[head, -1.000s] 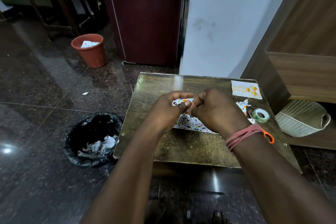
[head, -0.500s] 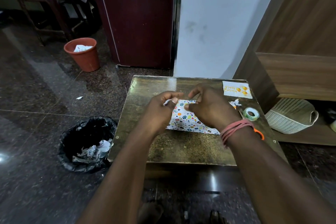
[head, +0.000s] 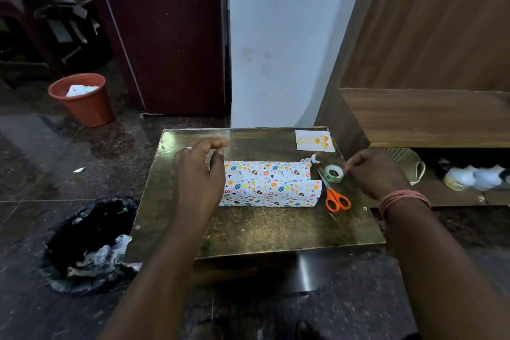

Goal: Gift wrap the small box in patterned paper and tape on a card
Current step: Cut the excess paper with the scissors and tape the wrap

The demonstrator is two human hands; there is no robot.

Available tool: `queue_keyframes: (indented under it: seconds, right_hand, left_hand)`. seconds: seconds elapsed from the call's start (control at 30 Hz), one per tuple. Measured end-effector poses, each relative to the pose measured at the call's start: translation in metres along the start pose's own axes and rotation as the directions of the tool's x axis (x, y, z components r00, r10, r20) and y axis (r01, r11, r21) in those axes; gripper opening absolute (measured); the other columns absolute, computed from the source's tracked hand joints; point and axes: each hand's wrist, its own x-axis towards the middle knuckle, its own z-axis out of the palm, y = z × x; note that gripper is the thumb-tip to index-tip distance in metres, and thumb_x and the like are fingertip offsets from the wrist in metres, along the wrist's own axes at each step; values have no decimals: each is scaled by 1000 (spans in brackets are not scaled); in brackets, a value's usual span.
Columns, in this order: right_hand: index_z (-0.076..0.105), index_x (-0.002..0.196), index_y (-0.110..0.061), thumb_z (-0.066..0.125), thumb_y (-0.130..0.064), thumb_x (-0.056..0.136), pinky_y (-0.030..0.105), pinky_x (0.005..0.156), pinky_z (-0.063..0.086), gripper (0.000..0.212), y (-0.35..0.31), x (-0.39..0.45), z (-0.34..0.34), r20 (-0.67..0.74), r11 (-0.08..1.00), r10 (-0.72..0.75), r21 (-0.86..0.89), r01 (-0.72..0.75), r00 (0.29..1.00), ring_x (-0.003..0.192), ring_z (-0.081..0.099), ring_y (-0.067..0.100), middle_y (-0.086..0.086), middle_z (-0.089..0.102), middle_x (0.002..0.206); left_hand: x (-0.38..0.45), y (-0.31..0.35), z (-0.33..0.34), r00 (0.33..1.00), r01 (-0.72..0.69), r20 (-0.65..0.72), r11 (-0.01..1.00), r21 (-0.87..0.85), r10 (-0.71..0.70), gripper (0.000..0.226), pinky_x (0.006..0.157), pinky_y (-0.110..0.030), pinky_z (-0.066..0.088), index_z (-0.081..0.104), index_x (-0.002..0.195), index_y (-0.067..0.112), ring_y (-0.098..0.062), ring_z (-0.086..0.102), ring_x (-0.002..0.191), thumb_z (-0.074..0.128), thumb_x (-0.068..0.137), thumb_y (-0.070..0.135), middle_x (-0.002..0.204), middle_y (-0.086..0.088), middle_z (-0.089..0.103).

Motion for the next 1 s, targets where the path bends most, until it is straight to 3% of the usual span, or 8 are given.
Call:
queue_keyframes:
  seconds: [0.17,0.27,0.4,0.5,0.57,0.7,0.87,1.0]
  right_hand:
    - [66,76,-26,72,-7,82,26,73,47,21,1,12,20,52,991,-63,-116,69,997,85,65,21,-1,70,90]
    - [70,80,-20,72,-8,84,31,82,54,13,1,11,31,70,978,-66,-192,78,995,90,66,26,5,70,91]
    - [72,80,-5,66,-7,87,38,80,58,9,-1,13,31,85,987,-29,-156,43,996,86,69,32,14,72,83]
    - [74,79,-8,64,-9,90,30,66,51,14,-8,4,20,94,999,9,51,-14,996,76,67,25,9,72,79]
    - [72,82,-8,64,-9,92,27,56,46,12,-15,-4,12,130,943,33,324,-74,991,62,60,17,5,67,72]
    - [66,90,-6,63,-6,93,29,53,37,5,-36,-28,0,377,624,-54,735,-264,925,55,47,14,8,53,68]
    - [67,97,-4,62,-10,90,27,57,43,10,-69,-71,-6,567,434,-321,800,-414,758,65,53,17,8,62,81]
    - [61,109,-2,59,-12,97,27,60,49,17,-80,-90,1,537,415,-378,826,-381,754,69,57,18,10,60,81]
  left_hand:
    - [-3,2,8,1000,-27,-14,999,-33,27,29,84,-29,51,72,106,41,-20,59,117,56,100,18,112,22,66]
    - [-2,3,8,998,-47,-34,998,-45,45,30,77,-39,54,72,104,43,-26,63,104,56,99,19,109,24,67]
    - [-2,4,10,996,-72,-59,996,-58,69,30,85,-48,54,72,103,41,-22,65,101,58,99,15,108,24,69]
    - [-4,12,12,997,-57,-50,992,-110,52,32,78,-38,50,73,101,39,-25,65,95,57,99,12,106,23,70]
    - [-7,22,13,999,-37,-36,985,-169,31,34,82,-30,48,75,100,36,-11,64,101,57,99,7,105,23,71]
    - [-16,46,16,990,-102,71,964,-244,123,36,83,-13,49,75,107,32,-5,65,98,60,98,0,109,15,71]
    - [-21,59,19,895,-105,356,901,-422,271,53,109,-26,46,58,142,31,-6,52,137,65,98,3,148,12,55]
    - [-23,65,12,894,92,413,829,-551,176,33,96,-23,53,69,128,19,-8,67,117,63,99,5,122,5,74]
